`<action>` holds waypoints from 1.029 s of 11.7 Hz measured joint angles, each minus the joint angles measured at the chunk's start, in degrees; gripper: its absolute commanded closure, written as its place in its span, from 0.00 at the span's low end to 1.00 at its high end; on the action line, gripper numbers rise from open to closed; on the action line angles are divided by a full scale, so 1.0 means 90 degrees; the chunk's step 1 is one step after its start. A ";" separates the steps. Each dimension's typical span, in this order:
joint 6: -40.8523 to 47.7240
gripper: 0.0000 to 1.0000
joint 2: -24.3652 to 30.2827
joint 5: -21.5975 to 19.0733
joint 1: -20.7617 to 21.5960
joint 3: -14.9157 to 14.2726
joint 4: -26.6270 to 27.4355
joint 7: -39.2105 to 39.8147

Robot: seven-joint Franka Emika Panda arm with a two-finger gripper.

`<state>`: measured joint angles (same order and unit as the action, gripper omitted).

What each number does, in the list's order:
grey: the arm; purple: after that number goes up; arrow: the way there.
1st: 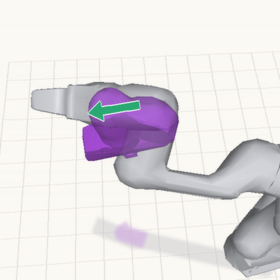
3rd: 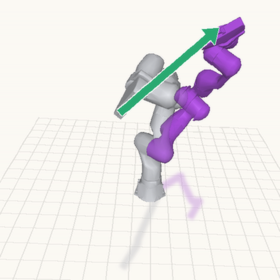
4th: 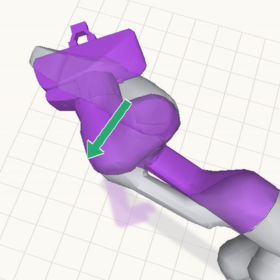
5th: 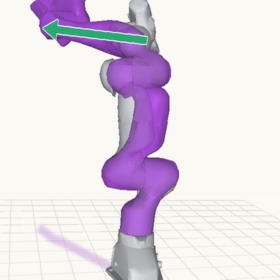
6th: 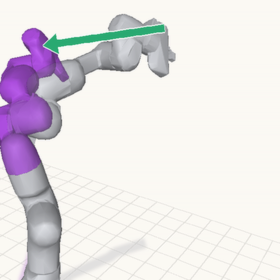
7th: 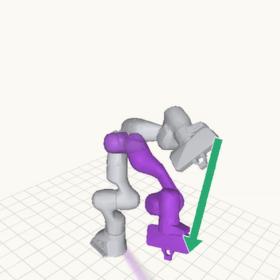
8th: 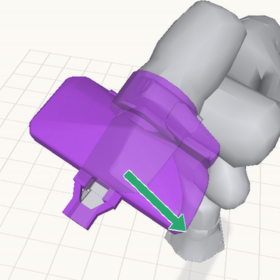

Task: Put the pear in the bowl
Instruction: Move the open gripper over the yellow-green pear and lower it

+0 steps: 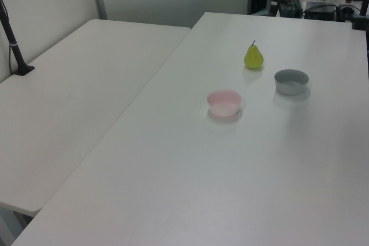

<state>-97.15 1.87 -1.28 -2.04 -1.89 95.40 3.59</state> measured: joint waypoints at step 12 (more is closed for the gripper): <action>0.0000 0.00 0.0014 0.0000 -0.0128 -0.0006 -0.0010 0.0127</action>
<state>-97.15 1.99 -1.28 -3.19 -1.94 95.31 4.73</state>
